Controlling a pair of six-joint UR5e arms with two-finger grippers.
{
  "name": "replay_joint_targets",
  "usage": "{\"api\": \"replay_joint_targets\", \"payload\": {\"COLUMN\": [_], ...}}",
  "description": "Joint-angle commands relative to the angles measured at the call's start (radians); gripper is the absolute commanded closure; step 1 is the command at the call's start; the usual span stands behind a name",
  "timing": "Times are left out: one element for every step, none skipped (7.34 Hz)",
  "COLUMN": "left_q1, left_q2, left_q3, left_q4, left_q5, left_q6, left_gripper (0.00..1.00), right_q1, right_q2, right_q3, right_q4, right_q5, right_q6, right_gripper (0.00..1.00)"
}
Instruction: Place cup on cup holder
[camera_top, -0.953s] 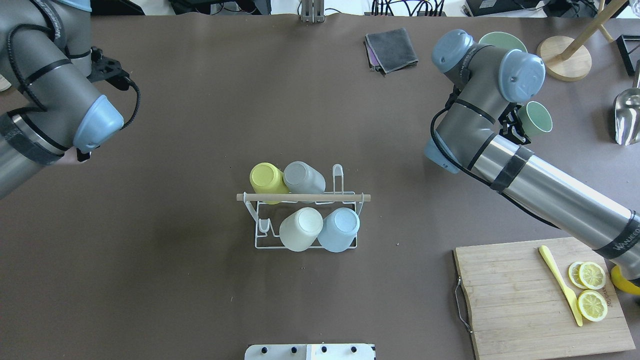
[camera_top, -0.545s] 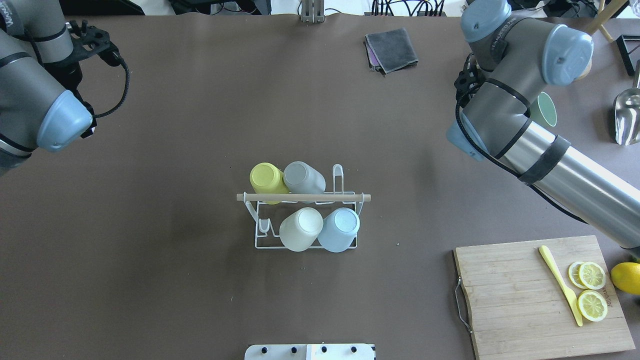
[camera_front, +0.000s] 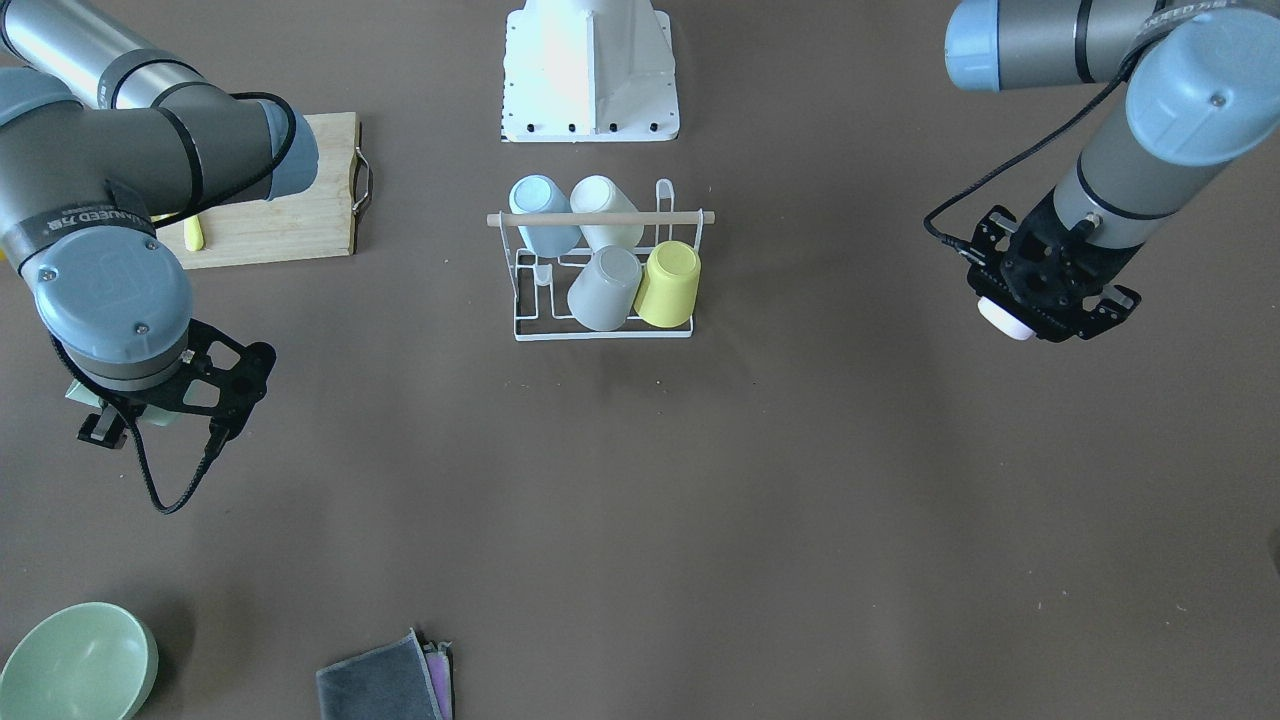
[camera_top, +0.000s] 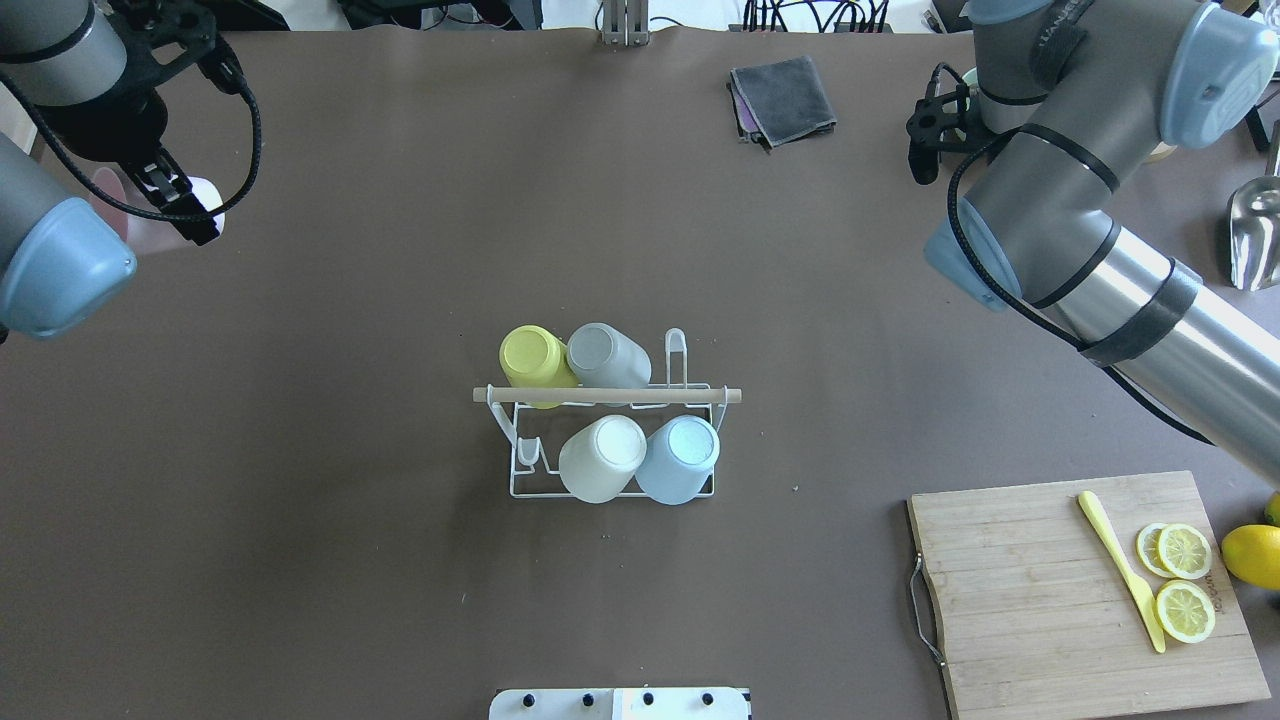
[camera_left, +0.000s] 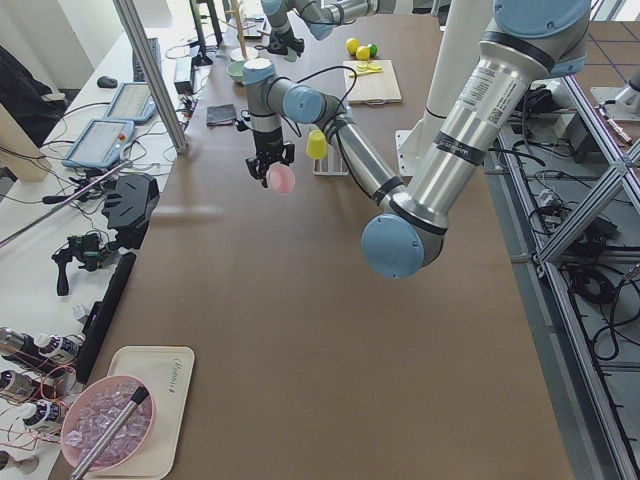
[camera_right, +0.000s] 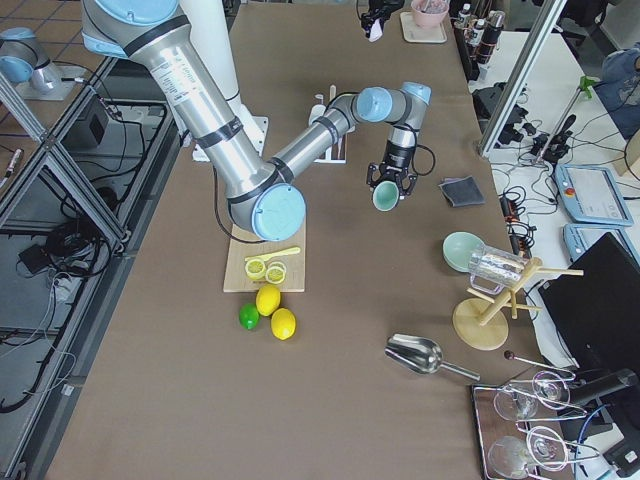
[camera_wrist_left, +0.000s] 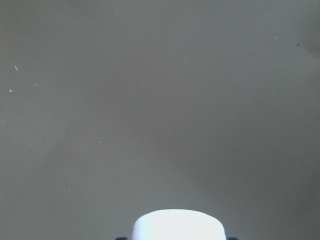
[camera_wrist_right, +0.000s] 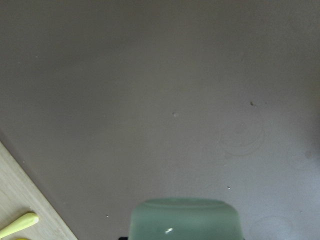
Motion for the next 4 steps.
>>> {"api": "replay_joint_targets", "payload": {"left_q1": [0.003,0.003,0.004,0.003], "left_q2": [0.019,0.022,0.061,0.116], "left_q3": [-0.031,-0.044,-0.066,-0.070], "left_q4": [-0.110,-0.167,-0.255,-0.414], "left_q5": [-0.089,-0.094,-0.094,-0.096], "left_q6": [-0.037,-0.078,-0.112,-0.153], "left_gripper": [1.00,1.00,1.00,1.00], "right_q1": [0.025,0.053,0.071,0.076], "right_q2": [-0.045,-0.086,-0.131,-0.166], "right_q3": [0.107,0.107,0.108,0.109], "right_q4": [0.047,0.158,0.270,0.402], "right_q5": [0.127,0.229,0.332,0.426], "right_q6": [0.006,0.021,0.073,0.169], "right_gripper": [1.00,1.00,1.00,1.00]}}
